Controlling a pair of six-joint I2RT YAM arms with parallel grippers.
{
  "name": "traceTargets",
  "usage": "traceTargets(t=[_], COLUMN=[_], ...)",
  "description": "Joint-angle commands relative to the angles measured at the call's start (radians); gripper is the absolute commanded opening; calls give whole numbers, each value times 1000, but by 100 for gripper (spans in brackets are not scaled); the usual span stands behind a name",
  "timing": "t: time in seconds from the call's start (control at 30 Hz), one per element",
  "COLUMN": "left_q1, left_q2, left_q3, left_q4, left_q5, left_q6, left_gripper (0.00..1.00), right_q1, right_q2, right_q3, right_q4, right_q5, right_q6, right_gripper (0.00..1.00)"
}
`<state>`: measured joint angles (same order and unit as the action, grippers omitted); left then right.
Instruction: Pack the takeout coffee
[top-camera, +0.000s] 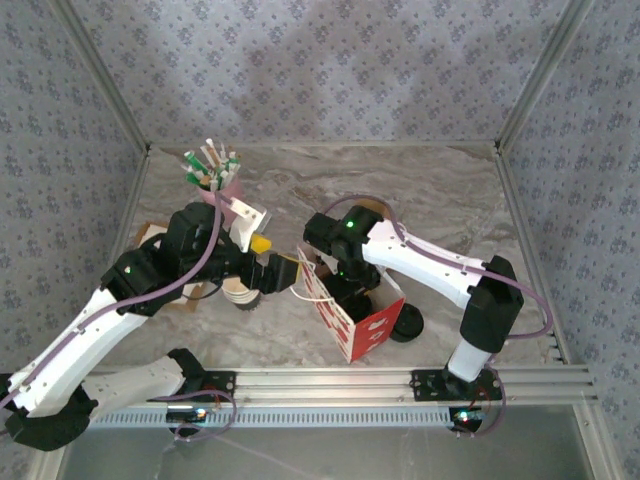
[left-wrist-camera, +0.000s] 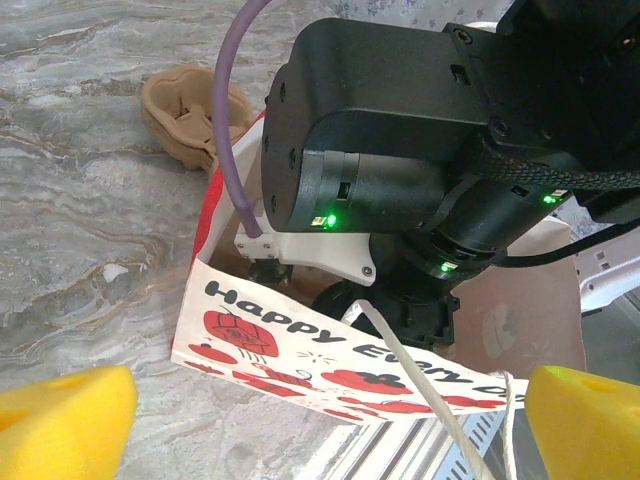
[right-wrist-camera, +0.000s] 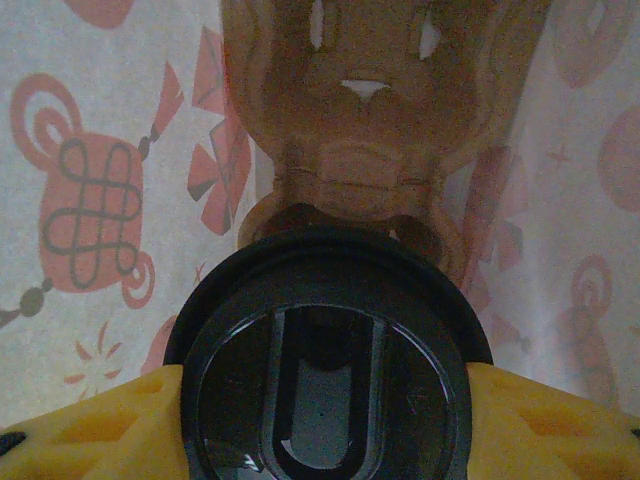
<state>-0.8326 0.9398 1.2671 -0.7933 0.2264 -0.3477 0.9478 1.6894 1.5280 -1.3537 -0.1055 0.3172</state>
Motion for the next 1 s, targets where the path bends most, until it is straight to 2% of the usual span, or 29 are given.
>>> traceTargets(t=[0.0,0.97], left_q1=[-6,-6], left_q2=[-1,4], left_q3=[45,44], left_q4=[-8,-7], left_q5=[-5,-7], left_q6=[21,19], left_gripper=[99,99], right_q1=[2,-18], right_q2=[4,13], right_q3=[-6,-51], right_q4=[-7,34], right_q5=[-14,-38], right_q6=[-3,-11], right_gripper=[62,62])
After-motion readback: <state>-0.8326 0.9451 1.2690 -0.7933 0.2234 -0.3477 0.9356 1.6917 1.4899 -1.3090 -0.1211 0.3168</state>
